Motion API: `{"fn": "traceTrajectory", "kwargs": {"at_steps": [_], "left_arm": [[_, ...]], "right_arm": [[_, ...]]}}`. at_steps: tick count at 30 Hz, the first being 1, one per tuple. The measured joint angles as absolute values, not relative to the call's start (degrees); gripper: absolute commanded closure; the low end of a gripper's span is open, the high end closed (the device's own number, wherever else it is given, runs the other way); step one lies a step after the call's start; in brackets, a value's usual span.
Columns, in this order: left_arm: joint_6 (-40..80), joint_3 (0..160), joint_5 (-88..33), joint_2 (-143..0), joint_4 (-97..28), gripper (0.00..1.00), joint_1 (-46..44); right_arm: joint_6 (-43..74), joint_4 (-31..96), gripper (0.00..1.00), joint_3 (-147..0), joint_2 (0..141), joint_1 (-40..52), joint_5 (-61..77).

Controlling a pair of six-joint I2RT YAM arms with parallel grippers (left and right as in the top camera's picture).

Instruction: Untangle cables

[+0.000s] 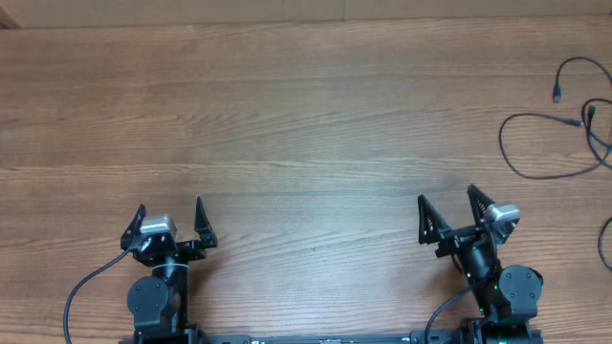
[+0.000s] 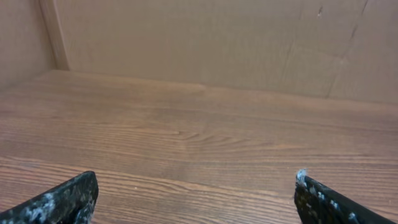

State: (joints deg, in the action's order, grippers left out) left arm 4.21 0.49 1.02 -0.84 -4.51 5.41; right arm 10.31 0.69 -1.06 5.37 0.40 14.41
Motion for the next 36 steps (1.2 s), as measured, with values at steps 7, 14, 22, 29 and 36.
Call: {"fn": "traceTrajectory", "kwargs": {"at_steps": [7, 14, 22, 29, 36], "left_arm": [[4.2, 0.5, 1.0, -0.8, -4.5, 0.00, 5.4], [4.2, 0.5, 1.0, -0.8, -4.5, 0.00, 5.4], [4.2, 0.5, 1.0, -0.8, -4.5, 0.00, 5.4], [4.2, 0.5, 1.0, -0.8, -4.5, 0.00, 5.4], [4.2, 0.5, 1.0, -0.8, -4.5, 0.00, 5.4]], "right_arm": [[5.1, 4.0, 0.00, -1.1, 0.7, 0.4, 13.0], [-3.7, 4.4, 0.00, -1.1, 0.7, 0.4, 10.6], [-6.2, 4.5, 0.00, -1.1, 0.7, -0.8, 8.5], [-6.5, 4.5, 0.00, -1.1, 0.7, -2.9, 8.1], [-6.5, 4.5, 0.00, -1.1, 0.7, -3.0, 8.1]]}}
